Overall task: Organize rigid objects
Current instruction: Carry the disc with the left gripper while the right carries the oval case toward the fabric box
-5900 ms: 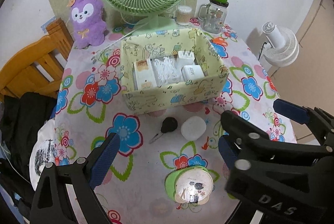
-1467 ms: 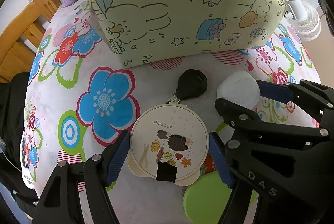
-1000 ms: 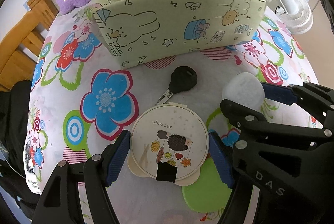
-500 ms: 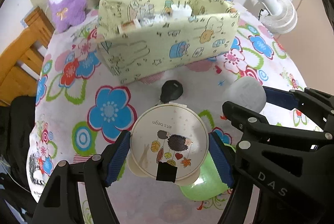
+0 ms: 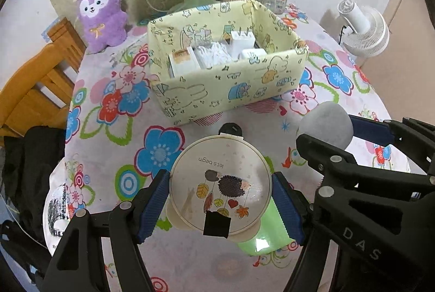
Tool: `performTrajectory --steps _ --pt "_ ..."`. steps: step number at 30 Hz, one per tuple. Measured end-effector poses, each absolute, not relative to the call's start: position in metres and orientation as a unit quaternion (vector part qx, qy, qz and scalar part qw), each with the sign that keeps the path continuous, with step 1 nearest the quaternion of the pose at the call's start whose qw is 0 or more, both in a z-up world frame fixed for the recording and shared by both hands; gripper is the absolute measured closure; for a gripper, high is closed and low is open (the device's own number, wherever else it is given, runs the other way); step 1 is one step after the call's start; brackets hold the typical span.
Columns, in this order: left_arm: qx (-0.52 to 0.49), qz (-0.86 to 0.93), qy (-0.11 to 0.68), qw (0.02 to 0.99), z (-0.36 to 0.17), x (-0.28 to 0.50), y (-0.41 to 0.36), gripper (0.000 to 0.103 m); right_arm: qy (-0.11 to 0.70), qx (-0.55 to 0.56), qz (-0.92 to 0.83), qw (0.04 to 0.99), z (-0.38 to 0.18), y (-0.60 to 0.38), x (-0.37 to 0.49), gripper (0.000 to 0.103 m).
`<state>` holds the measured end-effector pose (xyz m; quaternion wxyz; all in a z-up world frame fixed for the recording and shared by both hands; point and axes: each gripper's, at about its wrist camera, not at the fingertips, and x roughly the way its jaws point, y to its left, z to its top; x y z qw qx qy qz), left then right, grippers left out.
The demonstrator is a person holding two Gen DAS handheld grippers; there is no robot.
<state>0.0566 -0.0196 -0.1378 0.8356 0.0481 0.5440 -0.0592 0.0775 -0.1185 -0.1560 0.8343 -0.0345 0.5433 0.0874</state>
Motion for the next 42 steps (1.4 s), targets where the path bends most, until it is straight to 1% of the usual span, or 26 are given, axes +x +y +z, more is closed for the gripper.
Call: performTrajectory --steps 17,42 --pt "0.036 -0.038 0.526 0.849 -0.103 0.078 -0.032 0.026 0.526 -0.052 0.117 0.841 -0.115 -0.130 0.102 0.044" --pt "0.023 -0.017 0.519 0.854 -0.102 0.147 -0.041 0.026 0.513 -0.063 0.153 0.842 -0.104 -0.136 0.172 0.044"
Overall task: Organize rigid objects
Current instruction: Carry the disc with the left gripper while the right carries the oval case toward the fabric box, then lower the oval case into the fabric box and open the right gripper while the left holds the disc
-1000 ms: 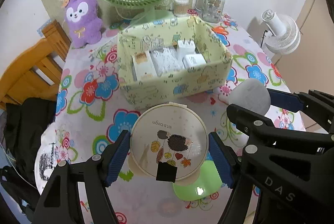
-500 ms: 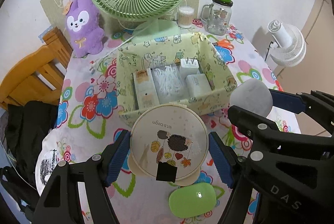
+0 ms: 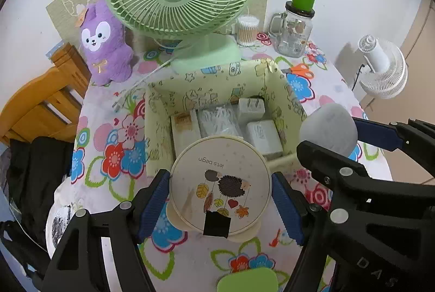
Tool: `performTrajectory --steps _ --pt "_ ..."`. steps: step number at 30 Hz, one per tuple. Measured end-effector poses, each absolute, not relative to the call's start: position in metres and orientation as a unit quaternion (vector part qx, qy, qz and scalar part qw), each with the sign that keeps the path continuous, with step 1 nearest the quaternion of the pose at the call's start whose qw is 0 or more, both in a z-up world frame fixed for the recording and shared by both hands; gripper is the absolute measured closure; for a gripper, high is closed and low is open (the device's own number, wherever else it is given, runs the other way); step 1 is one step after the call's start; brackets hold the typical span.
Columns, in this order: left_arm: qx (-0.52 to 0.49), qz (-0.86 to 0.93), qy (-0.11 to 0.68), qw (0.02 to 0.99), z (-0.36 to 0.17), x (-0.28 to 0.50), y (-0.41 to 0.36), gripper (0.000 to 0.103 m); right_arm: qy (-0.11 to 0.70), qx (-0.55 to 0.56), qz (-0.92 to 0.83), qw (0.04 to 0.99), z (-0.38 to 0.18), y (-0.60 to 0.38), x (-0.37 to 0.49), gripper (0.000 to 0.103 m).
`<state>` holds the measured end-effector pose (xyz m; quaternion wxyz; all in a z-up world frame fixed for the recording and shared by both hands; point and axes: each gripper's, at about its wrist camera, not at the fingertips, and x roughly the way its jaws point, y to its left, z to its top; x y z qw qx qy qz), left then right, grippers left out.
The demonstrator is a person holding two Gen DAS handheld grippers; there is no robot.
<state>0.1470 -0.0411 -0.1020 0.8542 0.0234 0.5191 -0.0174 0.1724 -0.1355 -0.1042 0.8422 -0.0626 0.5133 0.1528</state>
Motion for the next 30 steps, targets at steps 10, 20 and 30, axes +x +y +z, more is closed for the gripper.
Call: performTrajectory --steps 10,20,30 --pt "0.014 -0.016 0.522 0.852 -0.110 0.174 -0.042 0.026 0.518 -0.062 0.159 0.838 -0.112 -0.139 0.203 0.044" --pt "0.018 -0.001 0.535 0.845 -0.124 0.186 -0.031 0.026 0.534 -0.056 0.178 0.825 -0.132 -0.126 0.223 0.044" --pt "0.020 0.009 0.544 0.838 -0.136 0.192 -0.015 0.026 0.560 -0.043 0.193 0.805 -0.153 -0.101 0.236 0.044"
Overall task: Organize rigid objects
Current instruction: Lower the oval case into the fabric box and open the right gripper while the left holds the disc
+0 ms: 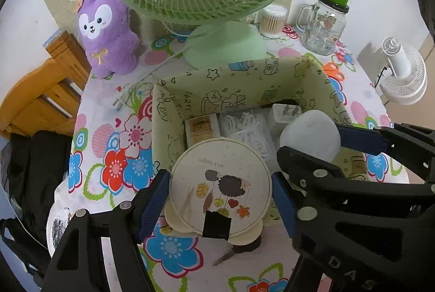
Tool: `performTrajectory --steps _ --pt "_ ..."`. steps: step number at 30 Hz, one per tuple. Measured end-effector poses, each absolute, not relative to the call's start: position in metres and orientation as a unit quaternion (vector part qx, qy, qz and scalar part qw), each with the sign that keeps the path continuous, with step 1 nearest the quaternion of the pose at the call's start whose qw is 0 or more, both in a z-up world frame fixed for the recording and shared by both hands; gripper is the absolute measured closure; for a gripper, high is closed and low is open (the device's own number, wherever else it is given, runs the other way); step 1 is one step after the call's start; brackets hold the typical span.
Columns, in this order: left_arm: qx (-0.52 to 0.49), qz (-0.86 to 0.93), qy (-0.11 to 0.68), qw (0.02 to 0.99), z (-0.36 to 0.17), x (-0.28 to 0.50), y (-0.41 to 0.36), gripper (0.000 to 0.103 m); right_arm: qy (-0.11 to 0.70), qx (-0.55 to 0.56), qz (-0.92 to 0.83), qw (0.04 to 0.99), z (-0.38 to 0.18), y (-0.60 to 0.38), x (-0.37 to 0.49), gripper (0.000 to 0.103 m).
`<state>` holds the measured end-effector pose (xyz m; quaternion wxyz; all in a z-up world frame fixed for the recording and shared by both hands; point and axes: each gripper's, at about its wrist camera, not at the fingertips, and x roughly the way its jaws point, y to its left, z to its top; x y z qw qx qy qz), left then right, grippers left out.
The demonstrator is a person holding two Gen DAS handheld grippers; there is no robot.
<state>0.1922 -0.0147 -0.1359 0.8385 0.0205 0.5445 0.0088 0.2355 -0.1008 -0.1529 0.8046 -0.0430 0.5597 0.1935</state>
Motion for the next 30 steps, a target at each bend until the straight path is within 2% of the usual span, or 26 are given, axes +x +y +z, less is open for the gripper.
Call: performTrajectory --steps 10,12,14,17,30 --pt "0.029 0.001 0.549 0.836 -0.141 0.195 -0.012 0.026 0.583 -0.032 0.187 0.790 -0.167 -0.095 0.242 0.043" --pt "0.025 -0.004 0.550 0.835 -0.140 0.194 -0.013 0.026 0.580 -0.038 0.184 0.792 -0.166 -0.097 0.242 0.039" --pt "0.024 -0.003 0.549 0.835 -0.140 0.195 -0.012 0.026 0.575 -0.042 0.177 0.797 -0.164 -0.102 0.242 0.027" --pt "0.020 -0.007 0.550 0.835 -0.139 0.196 -0.012 0.026 0.568 -0.038 0.180 0.802 -0.158 -0.108 0.240 0.019" --pt "0.038 -0.038 0.545 0.837 -0.140 0.210 -0.034 0.026 0.539 -0.042 0.139 0.830 -0.142 -0.135 0.238 0.018"
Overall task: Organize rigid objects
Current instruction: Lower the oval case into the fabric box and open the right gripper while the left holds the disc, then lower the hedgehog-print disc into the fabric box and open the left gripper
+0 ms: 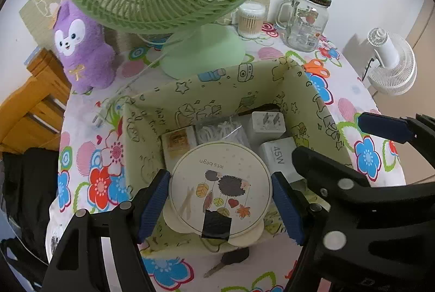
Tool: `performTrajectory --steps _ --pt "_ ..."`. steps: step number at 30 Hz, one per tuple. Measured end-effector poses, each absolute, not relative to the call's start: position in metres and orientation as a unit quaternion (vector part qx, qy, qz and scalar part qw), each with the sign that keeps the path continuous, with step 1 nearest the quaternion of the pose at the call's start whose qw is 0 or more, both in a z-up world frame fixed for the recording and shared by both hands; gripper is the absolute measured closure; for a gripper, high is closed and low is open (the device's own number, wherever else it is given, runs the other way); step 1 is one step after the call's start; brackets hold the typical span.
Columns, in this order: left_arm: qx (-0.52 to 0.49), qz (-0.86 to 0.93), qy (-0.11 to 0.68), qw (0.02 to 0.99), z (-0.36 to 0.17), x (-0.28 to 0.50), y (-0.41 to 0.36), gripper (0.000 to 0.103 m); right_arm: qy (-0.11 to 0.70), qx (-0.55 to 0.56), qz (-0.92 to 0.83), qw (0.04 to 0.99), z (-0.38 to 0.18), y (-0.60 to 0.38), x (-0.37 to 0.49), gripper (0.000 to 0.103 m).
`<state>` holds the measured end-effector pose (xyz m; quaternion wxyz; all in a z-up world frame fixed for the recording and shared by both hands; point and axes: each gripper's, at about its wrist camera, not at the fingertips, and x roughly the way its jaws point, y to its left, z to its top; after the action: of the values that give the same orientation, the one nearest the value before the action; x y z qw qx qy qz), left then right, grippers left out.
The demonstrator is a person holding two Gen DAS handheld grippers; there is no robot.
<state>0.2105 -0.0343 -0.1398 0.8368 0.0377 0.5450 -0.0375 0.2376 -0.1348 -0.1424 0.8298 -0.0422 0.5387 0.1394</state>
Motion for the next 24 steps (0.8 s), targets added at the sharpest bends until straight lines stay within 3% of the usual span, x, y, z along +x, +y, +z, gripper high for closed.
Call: performTrajectory --steps 24 --pt "0.066 -0.049 0.567 0.820 -0.183 0.246 -0.050 0.025 0.558 -0.022 0.092 0.825 -0.175 -0.157 0.260 0.018"
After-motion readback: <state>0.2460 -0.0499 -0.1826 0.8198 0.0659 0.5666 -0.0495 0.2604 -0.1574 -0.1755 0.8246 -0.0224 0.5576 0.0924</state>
